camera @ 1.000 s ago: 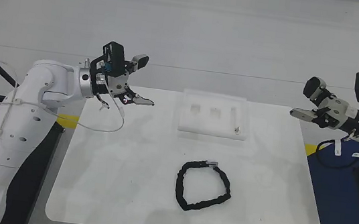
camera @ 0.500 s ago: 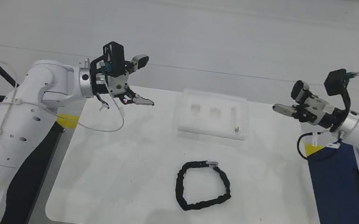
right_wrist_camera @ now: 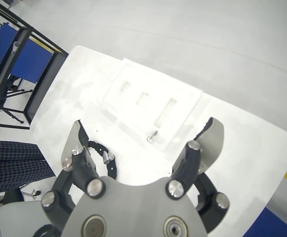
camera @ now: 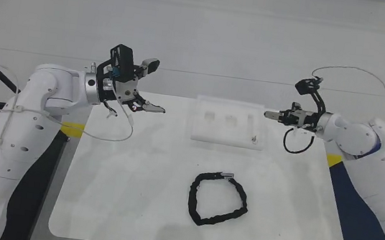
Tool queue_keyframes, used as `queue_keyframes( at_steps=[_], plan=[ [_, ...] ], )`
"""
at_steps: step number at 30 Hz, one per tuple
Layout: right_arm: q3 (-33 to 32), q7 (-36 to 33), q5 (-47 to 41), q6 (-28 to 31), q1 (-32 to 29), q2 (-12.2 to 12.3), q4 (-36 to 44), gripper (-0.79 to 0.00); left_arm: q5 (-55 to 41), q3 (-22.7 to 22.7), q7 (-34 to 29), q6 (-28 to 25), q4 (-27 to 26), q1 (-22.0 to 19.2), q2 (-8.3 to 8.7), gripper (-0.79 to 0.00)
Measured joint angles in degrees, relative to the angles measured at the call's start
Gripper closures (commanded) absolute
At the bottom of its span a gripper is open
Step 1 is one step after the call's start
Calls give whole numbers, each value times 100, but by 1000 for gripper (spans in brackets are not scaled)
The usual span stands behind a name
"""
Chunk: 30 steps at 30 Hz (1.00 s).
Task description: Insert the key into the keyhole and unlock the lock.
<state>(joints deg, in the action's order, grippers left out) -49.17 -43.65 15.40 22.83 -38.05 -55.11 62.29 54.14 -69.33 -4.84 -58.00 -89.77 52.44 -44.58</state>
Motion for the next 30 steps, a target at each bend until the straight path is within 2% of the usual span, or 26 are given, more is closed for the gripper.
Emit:
queue_keyframes(
  at_steps=[9, 18, 30],
  plan=[
    [923, -584, -271, -120, 654, -592, -1182, -785, 0, 0, 0, 0, 0, 0, 0, -785],
    [1435, -887, -653, -129, 1129, -1162, -2279, -785, 0, 0, 0, 0, 0, 0, 0, -785],
    [1440, -892, -711, -127, 1144, -1191, -2363, -785, 0, 0, 0, 0, 0, 0, 0, -785]
  ],
)
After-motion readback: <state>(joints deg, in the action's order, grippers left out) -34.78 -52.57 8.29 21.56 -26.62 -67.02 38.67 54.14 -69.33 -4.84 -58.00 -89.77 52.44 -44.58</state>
